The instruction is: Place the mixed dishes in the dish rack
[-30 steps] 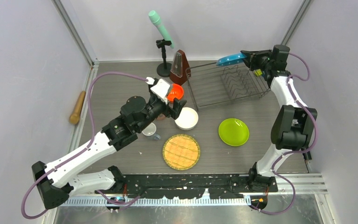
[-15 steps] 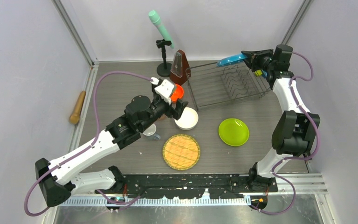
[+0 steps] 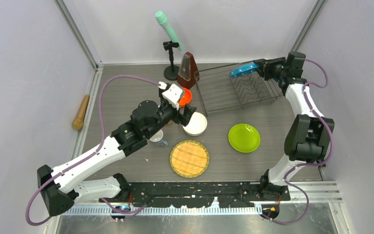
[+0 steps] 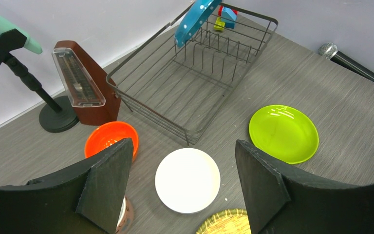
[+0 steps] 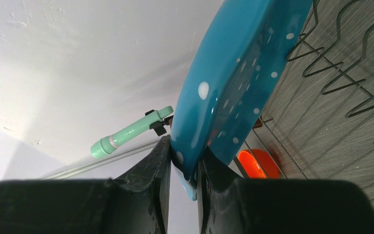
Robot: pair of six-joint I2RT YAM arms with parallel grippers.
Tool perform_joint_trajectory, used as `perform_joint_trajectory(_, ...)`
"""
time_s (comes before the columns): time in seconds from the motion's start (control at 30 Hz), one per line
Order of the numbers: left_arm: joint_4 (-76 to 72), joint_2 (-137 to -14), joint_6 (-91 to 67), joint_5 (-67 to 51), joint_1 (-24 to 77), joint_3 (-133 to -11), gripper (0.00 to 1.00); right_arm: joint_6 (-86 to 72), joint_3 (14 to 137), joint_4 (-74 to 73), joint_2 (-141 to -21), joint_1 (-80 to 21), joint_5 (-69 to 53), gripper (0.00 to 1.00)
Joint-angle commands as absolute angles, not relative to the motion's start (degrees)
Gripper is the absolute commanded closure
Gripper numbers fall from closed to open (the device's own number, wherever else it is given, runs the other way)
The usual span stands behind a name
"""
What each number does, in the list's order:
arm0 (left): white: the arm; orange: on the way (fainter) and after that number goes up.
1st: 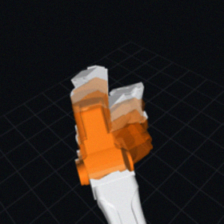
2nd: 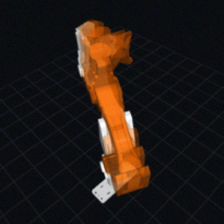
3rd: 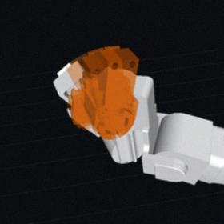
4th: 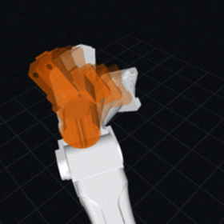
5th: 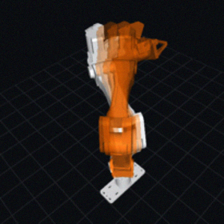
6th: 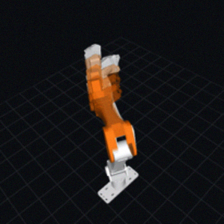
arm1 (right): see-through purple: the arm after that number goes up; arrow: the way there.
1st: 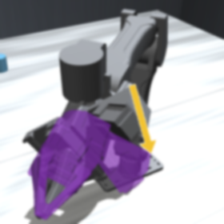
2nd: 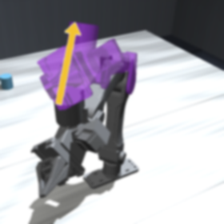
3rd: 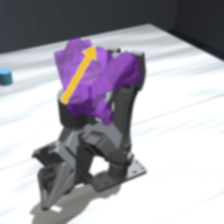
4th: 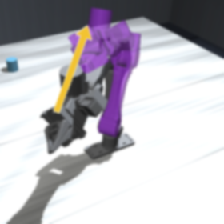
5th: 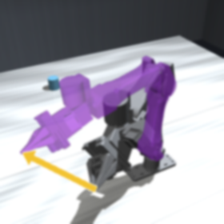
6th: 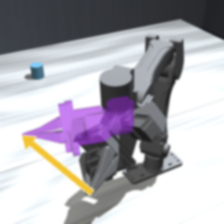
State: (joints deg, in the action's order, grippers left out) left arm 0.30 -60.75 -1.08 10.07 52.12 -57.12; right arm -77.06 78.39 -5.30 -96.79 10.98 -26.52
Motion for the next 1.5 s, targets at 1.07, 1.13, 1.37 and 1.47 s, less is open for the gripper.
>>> perform_joint_trajectory(1.07,-2.8,-65.2,-1.9,9.6,52.3,-58.6,0.21,-75.3,96.0,-20.5,-104.2,8.4,-10.4,0.93)
perform_joint_trajectory(1.13,-2.9,-65.3,-1.9,9.7,52.3,-58.6,0.21,-76.0,95.9,-20.0,-103.8,7.9,-11.0,0.94)
perform_joint_trajectory(1.37,-2.8,-65.5,-1.8,9.4,52.3,-59.0,0.21,-77.4,97.3,-19.6,-100.6,6.4,-11.4,0.98)
perform_joint_trajectory(1.47,-2.8,-65.5,-2.0,9.2,52.3,-58.9,0.21,-78.3,97.3,-19.7,-100.4,6.3,-11.6,0.98)
